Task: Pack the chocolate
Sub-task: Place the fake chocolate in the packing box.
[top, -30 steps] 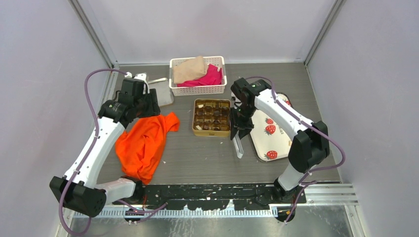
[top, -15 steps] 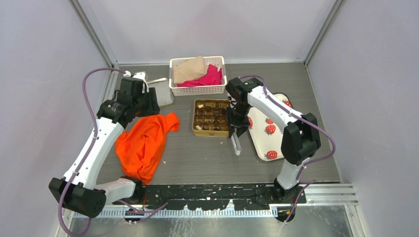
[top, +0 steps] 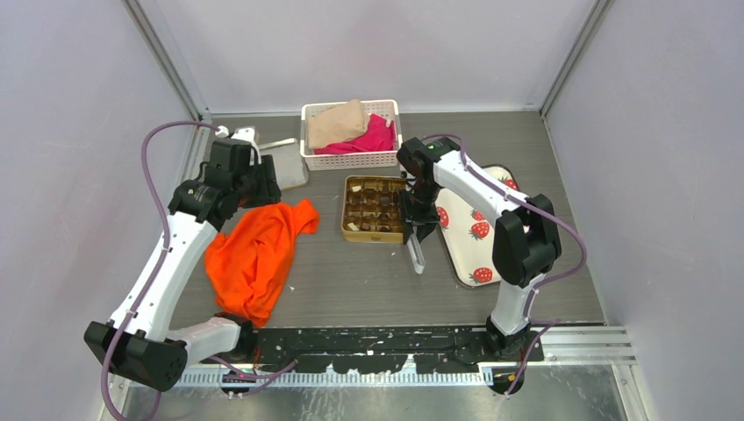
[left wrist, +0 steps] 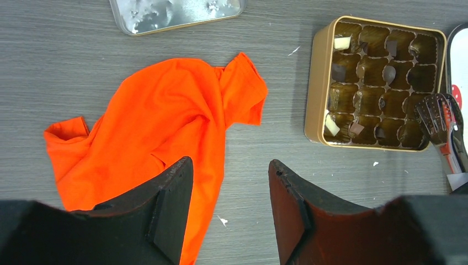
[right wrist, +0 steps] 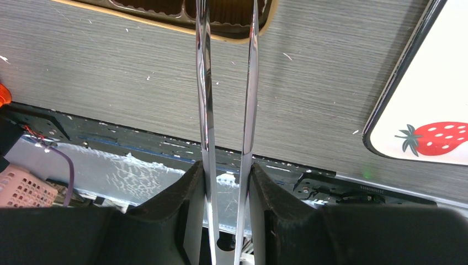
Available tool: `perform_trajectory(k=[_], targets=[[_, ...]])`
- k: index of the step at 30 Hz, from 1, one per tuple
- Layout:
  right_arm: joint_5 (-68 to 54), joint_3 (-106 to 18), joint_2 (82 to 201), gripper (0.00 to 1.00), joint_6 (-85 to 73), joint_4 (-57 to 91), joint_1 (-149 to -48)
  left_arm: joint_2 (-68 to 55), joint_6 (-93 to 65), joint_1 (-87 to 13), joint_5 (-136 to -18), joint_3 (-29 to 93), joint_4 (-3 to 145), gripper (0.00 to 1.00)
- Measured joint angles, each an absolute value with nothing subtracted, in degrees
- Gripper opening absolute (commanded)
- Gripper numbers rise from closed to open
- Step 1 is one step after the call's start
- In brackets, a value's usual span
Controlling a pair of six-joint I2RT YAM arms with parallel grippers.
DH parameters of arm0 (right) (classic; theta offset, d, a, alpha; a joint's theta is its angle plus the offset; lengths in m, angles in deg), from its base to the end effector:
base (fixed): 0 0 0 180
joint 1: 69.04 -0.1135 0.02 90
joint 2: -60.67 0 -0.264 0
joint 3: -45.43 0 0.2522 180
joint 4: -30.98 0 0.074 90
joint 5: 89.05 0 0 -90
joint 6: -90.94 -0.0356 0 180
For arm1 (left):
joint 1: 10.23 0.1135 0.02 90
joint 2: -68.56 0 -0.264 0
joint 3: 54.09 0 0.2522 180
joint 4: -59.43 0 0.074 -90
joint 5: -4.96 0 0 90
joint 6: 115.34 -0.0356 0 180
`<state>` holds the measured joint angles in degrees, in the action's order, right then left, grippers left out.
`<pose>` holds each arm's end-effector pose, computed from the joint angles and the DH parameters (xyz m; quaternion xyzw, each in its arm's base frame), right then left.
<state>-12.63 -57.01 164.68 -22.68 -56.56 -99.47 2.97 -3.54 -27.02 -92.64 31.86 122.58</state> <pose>0.2870 0.1782 0.2541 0.0599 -0.9911 -0.1088 0.0468 0.2192 -0.0612 0.3674 -0.0665 0.9123 -0.0747 0.3972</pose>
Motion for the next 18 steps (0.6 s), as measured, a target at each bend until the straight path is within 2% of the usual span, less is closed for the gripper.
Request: perform_trajectory(k=[7, 18], targets=[[-12.6, -57.9, 165.3, 0.34, -22.5, -56.6, -100.0, 3.1, -3.5, -27.0, -92.7, 31.9, 122.6, 0.54], [-12.6, -58.3, 165.3, 0.39, -22.5, -56.5, -100.1, 3.6, -3.5, -27.0, -92.8, 31.9, 122.6, 0.54]])
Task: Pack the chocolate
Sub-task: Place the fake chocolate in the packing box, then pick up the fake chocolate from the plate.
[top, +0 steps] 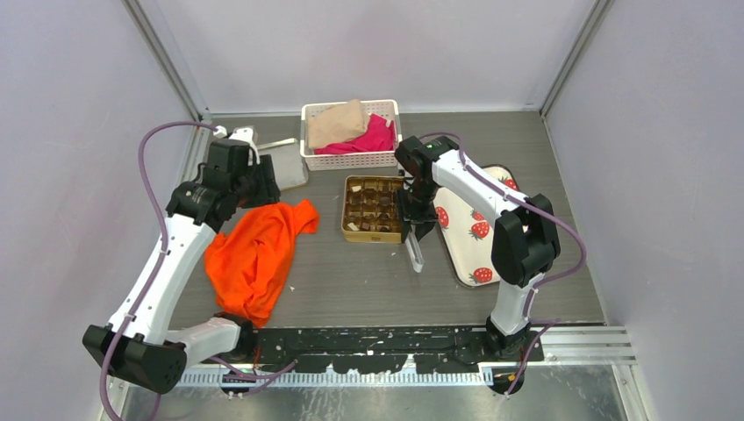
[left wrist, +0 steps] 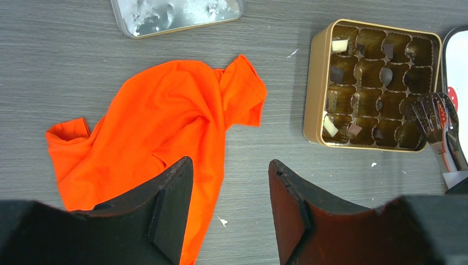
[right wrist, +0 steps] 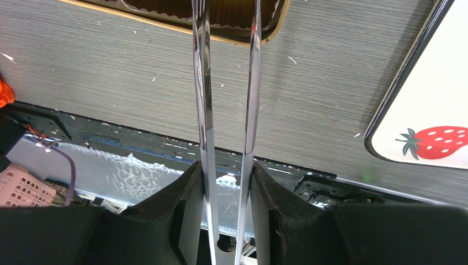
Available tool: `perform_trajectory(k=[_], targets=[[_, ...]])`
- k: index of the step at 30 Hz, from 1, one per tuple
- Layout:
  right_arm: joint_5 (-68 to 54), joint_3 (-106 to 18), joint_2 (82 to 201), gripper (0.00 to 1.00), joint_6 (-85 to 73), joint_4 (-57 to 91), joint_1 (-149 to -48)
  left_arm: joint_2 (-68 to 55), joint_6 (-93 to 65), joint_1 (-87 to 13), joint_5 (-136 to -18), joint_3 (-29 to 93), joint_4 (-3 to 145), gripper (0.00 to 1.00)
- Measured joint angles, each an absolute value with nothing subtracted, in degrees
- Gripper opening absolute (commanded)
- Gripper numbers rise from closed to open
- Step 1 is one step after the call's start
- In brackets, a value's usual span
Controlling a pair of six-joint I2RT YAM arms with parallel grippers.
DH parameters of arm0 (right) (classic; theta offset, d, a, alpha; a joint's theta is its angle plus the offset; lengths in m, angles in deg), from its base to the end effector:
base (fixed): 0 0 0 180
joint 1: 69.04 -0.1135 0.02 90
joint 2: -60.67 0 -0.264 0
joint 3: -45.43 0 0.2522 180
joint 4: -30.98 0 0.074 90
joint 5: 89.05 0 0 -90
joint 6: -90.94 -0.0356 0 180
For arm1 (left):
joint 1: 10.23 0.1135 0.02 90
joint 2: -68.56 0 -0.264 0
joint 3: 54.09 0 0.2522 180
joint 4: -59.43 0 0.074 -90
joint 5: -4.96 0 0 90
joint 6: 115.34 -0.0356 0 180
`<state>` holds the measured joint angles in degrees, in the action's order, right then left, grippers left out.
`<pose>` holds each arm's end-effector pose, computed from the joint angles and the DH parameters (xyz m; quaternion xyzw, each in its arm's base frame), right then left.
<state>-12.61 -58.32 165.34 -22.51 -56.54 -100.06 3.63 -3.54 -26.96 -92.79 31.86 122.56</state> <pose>0.2888 0.1834 0.2563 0.0671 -0.9906 -0.1111 0.0420 0.2165 -0.0601 0.3698 -0.0677 0.9097 -0.0753 0.4026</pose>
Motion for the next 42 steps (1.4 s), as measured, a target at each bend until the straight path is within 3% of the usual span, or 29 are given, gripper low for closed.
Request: perform_trajectory(k=[15, 17, 20, 25, 30, 36, 42], targets=[[-12.0, -58.5, 165.3, 0.38, -22.5, -56.5, -100.2, 4.5, -3.6, -27.0, -93.0, 31.9, 122.6, 0.54], [-11.5, -58.7, 165.3, 0.33, -22.5, -56.6, -100.2, 4.5, -3.6, -27.0, -93.0, 31.9, 122.6, 0.54], [-10.1, -59.3, 165.1, 0.13, -22.8, -56.6, -100.2, 4.5, -3.6, -27.0, -93.0, 31.9, 122.6, 0.54], [-5.6, -59.2, 160.7, 0.04, -24.9, -56.1, -97.4, 4.5, -3.6, -26.9, -92.7, 31.9, 122.5, 0.54], [-0.8, -50.0, 145.9, 0.03, -30.5, -53.5, -82.4, 4.0, -3.8, -26.9, -92.3, 31.9, 122.4, 0.54], [1.7, -32.2, 129.1, 0.10, -37.7, -56.7, -60.1, 3.7, -3.8, -26.9, -92.0, 31.9, 122.3, 0.54], [-3.0, -23.7, 126.0, 0.22, -40.1, -59.0, -54.6, 3.7, -3.8, -26.8, -91.7, 31.8, 122.3, 0.54]])
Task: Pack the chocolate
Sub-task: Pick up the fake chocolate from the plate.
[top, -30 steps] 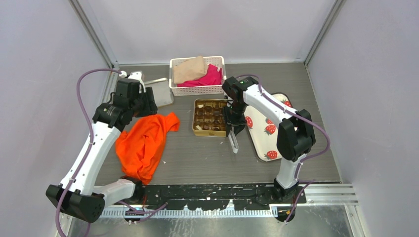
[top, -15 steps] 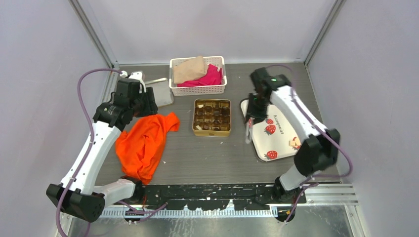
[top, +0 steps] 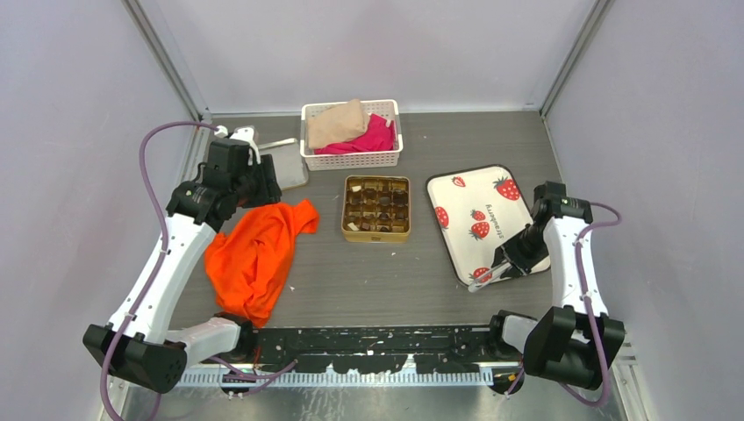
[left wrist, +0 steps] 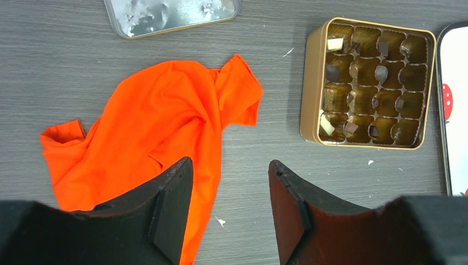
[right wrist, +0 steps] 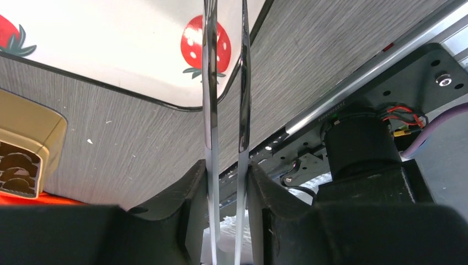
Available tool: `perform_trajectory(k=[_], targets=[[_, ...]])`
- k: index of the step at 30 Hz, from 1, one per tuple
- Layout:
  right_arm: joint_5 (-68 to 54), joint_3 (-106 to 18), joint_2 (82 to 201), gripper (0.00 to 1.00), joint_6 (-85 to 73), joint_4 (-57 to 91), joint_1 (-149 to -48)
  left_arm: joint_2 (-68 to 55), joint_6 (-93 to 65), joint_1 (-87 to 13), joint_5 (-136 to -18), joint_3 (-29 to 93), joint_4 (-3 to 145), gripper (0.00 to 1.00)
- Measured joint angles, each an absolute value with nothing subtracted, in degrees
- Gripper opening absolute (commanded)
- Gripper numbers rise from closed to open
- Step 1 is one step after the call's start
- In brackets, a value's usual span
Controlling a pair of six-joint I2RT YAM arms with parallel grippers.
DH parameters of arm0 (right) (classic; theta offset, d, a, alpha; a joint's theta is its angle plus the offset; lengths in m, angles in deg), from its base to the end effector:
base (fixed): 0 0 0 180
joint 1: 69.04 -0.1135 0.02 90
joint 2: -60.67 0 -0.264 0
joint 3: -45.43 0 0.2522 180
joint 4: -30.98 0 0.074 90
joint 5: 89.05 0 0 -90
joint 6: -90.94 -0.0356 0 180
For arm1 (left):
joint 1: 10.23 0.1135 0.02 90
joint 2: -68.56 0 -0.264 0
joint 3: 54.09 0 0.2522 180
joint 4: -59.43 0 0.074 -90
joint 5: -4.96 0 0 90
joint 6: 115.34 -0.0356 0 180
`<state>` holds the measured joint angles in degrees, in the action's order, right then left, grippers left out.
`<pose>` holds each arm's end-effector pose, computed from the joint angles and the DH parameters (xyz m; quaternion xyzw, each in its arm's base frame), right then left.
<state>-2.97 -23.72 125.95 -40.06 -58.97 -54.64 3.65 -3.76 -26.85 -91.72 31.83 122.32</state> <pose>0.1640 -0.0396 0.2611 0.4633 0.8849 0.0411 0.0254 0.2167 -0.0604 0.3700 -0.0632 0.9097 -0.0829 0.4020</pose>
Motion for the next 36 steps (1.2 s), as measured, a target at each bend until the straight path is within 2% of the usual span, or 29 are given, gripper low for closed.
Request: perform_trajectory(k=[5, 9, 17, 36], targets=[[-4.5, -23.3, 126.2, 0.32, -39.9, -59.2, -54.2, 3.9, -3.9, -26.8, -91.6, 31.4, 122.3, 0.54], [-5.8, -22.9, 127.1, 0.34, -40.0, -58.7, -53.7, 4.2, -4.6, -26.8, -91.6, 30.7, 122.3, 0.54], [-8.4, -17.9, 128.4, 0.44, -40.8, -55.8, -53.5, 4.2, -4.9, -26.7, -92.0, 30.6, 122.4, 0.54], [-9.9, -19.1, 139.3, 0.49, -39.1, -48.7, -52.3, 4.4, -5.2, -26.7, -92.6, 30.6, 122.4, 0.54]])
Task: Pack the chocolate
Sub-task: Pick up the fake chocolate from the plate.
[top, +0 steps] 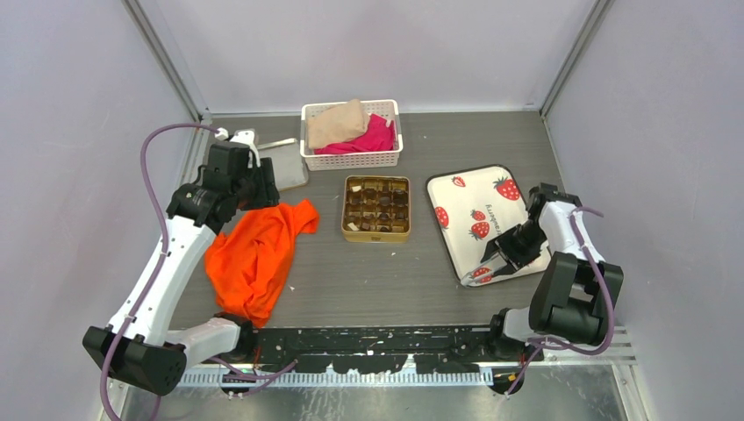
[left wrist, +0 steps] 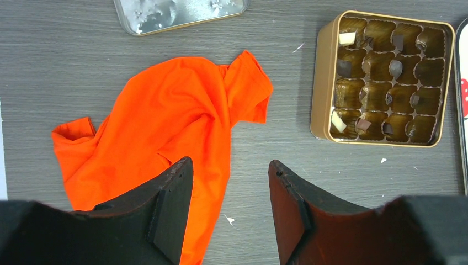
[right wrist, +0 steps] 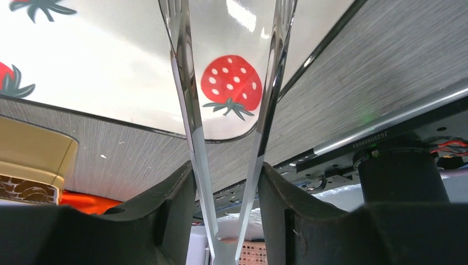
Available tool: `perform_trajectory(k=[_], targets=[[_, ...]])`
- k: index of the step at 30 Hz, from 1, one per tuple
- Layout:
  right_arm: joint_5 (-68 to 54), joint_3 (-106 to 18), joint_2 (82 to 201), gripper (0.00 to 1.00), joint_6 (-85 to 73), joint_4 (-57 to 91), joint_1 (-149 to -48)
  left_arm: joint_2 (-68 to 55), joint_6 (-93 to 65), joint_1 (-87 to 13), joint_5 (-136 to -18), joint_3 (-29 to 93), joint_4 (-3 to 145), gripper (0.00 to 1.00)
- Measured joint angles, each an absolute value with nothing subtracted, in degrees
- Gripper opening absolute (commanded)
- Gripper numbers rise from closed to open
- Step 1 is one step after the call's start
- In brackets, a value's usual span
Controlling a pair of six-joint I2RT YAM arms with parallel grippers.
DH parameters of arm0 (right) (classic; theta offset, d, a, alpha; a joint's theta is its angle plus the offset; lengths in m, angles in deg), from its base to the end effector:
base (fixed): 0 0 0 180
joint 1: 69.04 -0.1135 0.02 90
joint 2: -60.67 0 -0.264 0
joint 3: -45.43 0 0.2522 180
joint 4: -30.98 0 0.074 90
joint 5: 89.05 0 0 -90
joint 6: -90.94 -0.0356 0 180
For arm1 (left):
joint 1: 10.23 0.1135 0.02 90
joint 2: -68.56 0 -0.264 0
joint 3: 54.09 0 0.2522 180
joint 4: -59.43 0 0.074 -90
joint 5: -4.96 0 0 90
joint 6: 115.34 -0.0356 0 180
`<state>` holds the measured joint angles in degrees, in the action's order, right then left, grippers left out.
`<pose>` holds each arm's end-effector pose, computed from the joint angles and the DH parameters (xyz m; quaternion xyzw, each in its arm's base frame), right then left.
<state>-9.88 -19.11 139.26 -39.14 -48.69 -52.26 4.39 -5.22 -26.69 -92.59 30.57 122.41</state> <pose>0.1985 -0.0529 0.2023 -0.4764 -0.8736 -0.0859 0.0507 0.2140 -0.0584 0.3656 -0.0557 0.9120 -0.0689 0.4006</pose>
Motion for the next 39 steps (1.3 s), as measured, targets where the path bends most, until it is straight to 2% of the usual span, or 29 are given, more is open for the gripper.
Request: perform_trajectory(k=[6, 9, 14, 19, 32, 36, 39], targets=[[-9.6, -20.4, 141.5, 0.48, -37.9, -47.4, -51.4, 4.3, -5.2, -26.7, -92.6, 30.6, 122.4, 0.54], [-9.7, -20.5, 142.8, 0.43, -37.7, -46.5, -51.2, 4.3, -5.3, -26.7, -92.6, 30.6, 122.4, 0.54], [-9.7, -20.5, 143.0, 0.18, -37.0, -45.8, -51.2, 4.1, -5.4, -26.7, -92.6, 30.6, 122.4, 0.54], [-9.7, -21.0, 142.9, 0.06, -36.8, -45.9, -51.2, 3.6, -5.7, -26.7, -92.6, 30.6, 122.4, 0.54], [-9.7, -30.0, 140.7, 0.02, -36.6, -49.2, -53.2, 3.1, -6.3, -26.7, -92.6, 30.6, 122.3, 0.53], [-8.8, -34.8, 140.7, 0.03, -36.9, -50.6, -59.8, 3.1, -6.3, -26.7, -92.6, 30.6, 122.3, 0.53], [-7.8, -40.2, 141.1, 0.04, -36.9, -51.3, -70.0, 3.1, -6.3, -26.7, -92.6, 30.6, 122.4, 0.53]])
